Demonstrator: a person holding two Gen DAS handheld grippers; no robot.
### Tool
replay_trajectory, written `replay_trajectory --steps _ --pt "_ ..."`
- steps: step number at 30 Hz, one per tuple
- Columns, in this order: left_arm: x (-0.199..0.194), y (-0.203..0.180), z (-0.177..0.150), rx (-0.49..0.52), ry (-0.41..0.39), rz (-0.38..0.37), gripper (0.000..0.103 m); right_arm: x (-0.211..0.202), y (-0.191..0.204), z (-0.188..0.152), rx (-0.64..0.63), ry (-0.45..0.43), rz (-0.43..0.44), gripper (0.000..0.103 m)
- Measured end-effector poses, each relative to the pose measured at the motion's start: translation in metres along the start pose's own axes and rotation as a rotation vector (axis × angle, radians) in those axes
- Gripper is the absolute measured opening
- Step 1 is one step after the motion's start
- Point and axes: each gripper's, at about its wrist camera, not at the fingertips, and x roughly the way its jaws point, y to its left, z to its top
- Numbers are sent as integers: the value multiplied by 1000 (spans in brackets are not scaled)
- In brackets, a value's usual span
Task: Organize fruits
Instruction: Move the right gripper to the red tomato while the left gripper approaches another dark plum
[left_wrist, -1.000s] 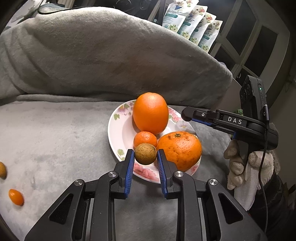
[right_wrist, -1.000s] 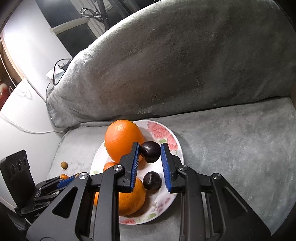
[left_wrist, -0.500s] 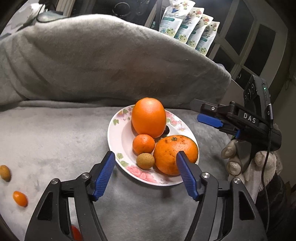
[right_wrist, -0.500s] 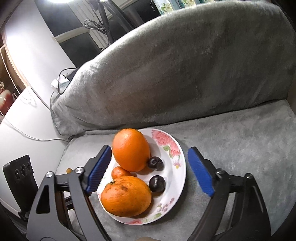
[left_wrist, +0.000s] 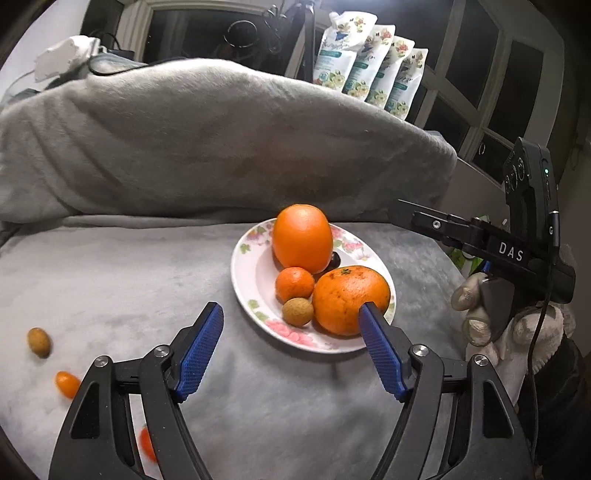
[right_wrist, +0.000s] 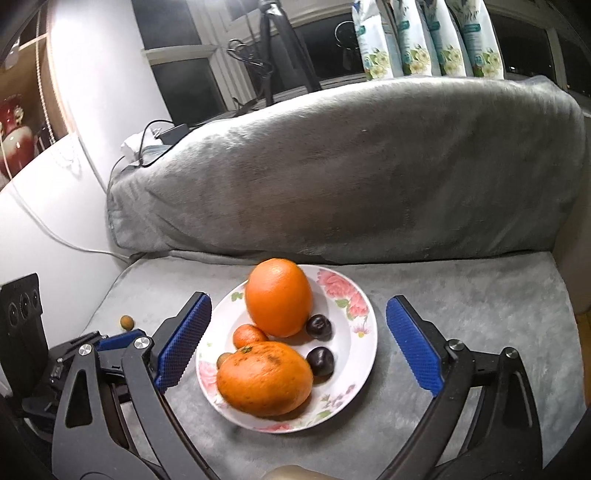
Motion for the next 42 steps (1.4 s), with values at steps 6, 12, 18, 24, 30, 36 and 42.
replay_trajectory --steps 6,12,18,24,30,36,42 --pt "-25 19 -8 -32 -36 43 76 -10 20 -7 -27 -5 7 97" --pt "-54 47 -21 -79 -66 100 76 -16 50 -16 -80 1 26 97" --pt "-90 73 -38 -128 -106 156 76 -13 84 -25 -128 26 83 94" --pt "-119 93 -58 -163 -135 223 76 -4 117 -37 -187 61 136 88" --pt "-144 119 -88 -230 -126 315 75 10 142 -55 -225 118 200 77" --pt "-174 139 -130 -287 -93 421 63 30 164 -76 -250 189 259 64" --pt "-193 152 -161 -339 -66 493 54 51 183 -92 -280 250 275 58"
